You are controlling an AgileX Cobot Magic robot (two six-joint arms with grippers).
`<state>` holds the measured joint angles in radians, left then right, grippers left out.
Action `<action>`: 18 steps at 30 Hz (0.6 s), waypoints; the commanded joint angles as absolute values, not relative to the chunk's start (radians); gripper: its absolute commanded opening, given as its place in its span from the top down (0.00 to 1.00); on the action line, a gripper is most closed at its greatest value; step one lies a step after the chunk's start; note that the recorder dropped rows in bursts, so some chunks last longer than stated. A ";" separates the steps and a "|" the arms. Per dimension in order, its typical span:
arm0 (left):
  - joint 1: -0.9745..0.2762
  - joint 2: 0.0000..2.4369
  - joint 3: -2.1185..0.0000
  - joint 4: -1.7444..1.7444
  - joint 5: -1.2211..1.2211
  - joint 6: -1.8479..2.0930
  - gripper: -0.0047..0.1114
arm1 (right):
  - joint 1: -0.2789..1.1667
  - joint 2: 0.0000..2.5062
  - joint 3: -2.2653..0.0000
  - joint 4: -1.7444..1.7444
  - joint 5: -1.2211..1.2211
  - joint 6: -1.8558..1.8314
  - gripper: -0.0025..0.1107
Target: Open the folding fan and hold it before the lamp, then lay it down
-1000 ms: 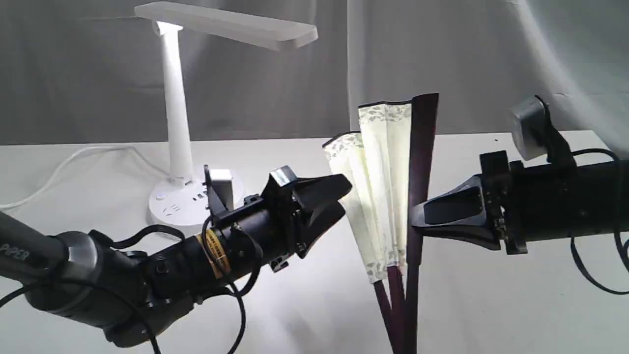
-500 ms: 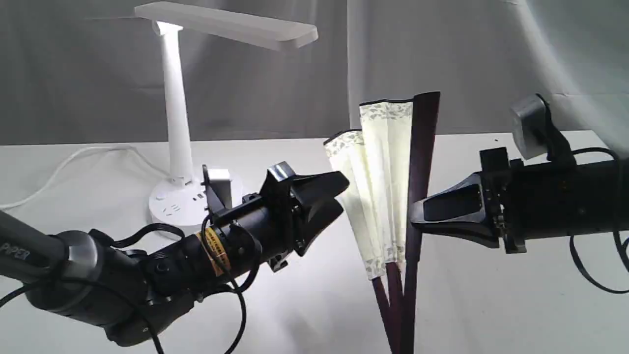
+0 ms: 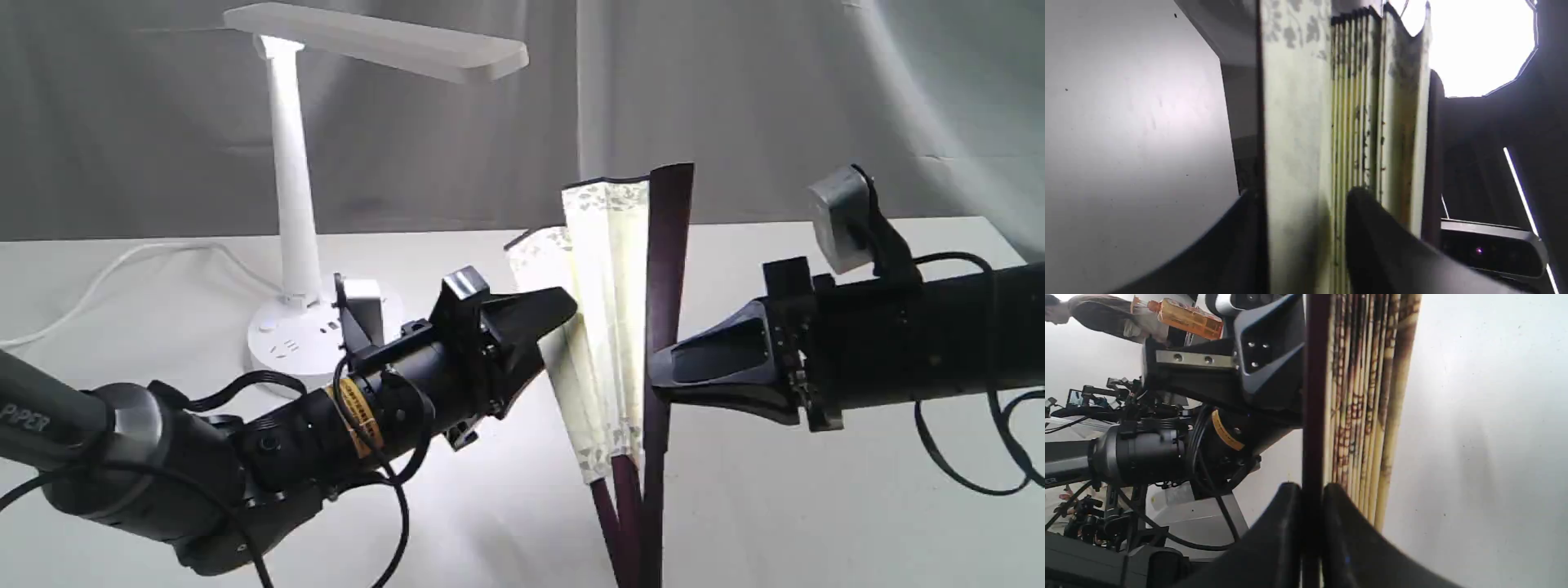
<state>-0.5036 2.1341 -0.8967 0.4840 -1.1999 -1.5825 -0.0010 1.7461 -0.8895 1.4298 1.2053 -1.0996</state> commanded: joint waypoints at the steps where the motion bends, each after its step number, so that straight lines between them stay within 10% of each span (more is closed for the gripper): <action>1: -0.502 2.133 -0.901 0.489 -1.212 -1.588 0.83 | 0.002 1.741 -0.887 1.447 1.221 -1.101 0.98; 4: -0.502 2.133 -0.901 0.489 -1.212 -1.588 0.96 | 0.002 1.741 -0.887 1.447 1.221 -1.101 0.98; 18: -0.502 2.131 -0.901 0.489 -1.221 -1.614 0.96 | 0.002 1.741 -0.887 1.466 1.221 -1.102 0.98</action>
